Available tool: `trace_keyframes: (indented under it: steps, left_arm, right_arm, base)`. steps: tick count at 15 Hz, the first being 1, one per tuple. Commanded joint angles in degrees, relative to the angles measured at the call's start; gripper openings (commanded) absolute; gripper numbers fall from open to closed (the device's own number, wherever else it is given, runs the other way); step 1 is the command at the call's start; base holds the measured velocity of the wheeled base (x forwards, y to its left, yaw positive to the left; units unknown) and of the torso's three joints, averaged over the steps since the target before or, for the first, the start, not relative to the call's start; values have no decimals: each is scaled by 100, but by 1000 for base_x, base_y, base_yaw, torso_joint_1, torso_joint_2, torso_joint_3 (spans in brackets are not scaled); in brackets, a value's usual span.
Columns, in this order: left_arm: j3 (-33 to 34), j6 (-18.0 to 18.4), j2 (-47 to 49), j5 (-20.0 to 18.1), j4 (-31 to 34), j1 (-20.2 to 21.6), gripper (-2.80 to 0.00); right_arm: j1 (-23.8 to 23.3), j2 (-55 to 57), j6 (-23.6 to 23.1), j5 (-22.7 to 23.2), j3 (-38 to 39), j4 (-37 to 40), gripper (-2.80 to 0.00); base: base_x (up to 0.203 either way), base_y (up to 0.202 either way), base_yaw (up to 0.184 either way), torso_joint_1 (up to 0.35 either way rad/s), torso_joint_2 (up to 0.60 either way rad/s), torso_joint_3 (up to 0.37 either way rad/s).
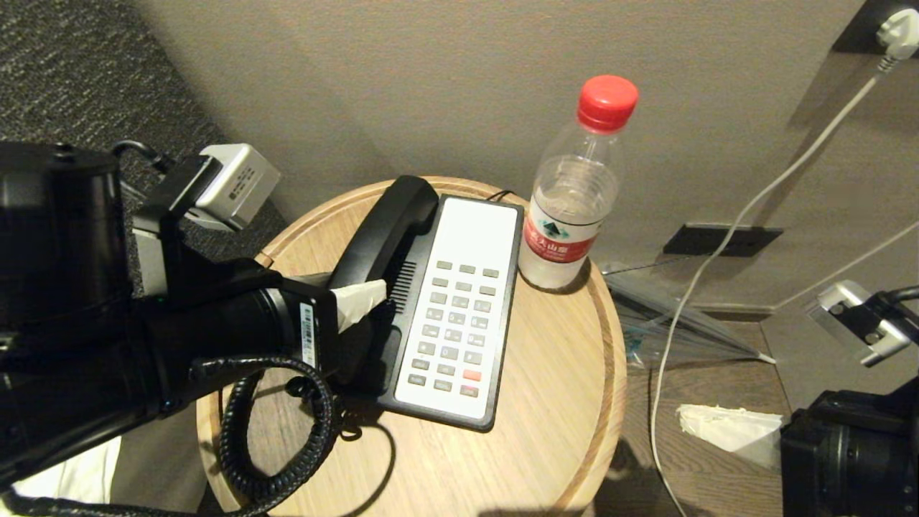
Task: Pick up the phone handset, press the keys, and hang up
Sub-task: Put the handset back
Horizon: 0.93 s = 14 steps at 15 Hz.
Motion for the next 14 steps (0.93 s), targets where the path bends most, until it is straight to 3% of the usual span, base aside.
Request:
trace_keyframes:
  steps: [1, 14]
  left_arm:
    - [21, -10, 39, 10, -1, -7, -280]
    - [-252, -54, 294, 28, 105, -60, -280]
  right_arm:
    - [2, 1, 13, -3, 1, -2, -280]
    - [-130, 1, 13, 32, 142, -11, -280]
  base:
    - [0, 0, 0, 0, 0, 0]
    - [0, 0, 0, 0, 0, 0]
